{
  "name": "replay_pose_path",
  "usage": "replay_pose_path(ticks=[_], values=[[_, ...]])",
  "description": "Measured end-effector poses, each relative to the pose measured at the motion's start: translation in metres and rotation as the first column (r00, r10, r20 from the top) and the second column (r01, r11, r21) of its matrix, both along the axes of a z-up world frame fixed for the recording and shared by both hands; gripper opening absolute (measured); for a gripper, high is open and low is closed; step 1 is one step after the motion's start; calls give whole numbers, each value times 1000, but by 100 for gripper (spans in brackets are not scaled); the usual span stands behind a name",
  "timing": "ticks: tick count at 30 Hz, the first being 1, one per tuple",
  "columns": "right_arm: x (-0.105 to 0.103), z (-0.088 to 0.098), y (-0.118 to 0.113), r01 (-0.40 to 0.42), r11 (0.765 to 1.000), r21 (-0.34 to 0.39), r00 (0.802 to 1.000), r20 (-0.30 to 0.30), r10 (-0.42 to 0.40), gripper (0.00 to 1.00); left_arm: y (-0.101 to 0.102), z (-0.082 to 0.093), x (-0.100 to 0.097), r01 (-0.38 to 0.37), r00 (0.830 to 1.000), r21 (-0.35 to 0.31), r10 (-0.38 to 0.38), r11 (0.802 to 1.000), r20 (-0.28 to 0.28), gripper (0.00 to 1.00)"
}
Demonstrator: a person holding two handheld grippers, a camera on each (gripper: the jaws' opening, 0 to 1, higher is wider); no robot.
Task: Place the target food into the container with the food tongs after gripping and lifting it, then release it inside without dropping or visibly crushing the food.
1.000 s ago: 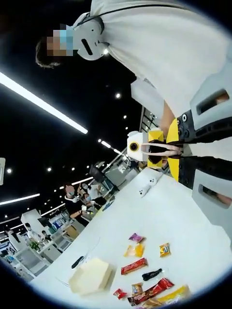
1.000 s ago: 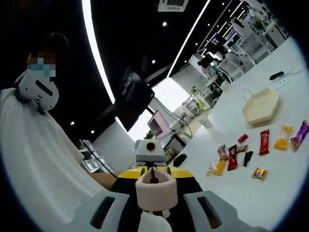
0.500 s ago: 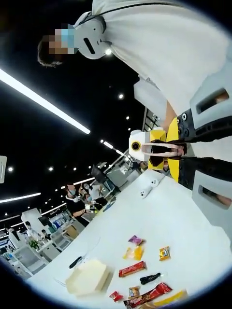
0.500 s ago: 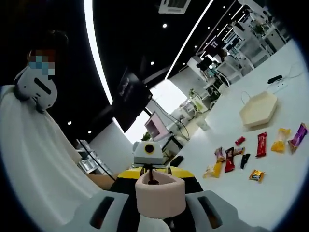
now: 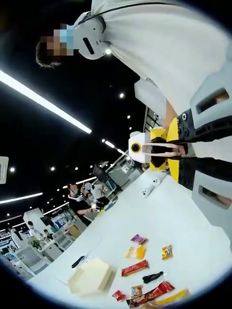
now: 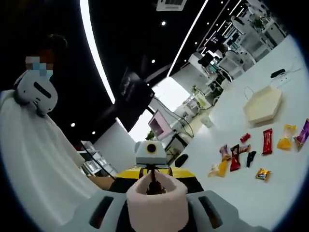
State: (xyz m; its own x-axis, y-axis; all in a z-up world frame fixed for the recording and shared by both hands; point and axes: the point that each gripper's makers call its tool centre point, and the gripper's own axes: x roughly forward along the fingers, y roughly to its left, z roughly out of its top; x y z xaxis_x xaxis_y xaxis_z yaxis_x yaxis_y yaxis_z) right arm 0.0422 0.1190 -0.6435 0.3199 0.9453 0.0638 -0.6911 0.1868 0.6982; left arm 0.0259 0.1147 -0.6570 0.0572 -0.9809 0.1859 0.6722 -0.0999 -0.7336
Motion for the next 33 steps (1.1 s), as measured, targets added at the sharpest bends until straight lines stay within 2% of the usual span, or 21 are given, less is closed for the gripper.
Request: replay_pose_path(ticks=[19,33], values=[[-1,-2,1,28,999,16,999,-22,-28,21,-3,-1,-2,11,1000,-4,-11,1000,-23,7],[-4,-2,9,23,1000,6,999,-25,-23,22,-3,1,-3,18,999,-36,-20,999,-46,8]])
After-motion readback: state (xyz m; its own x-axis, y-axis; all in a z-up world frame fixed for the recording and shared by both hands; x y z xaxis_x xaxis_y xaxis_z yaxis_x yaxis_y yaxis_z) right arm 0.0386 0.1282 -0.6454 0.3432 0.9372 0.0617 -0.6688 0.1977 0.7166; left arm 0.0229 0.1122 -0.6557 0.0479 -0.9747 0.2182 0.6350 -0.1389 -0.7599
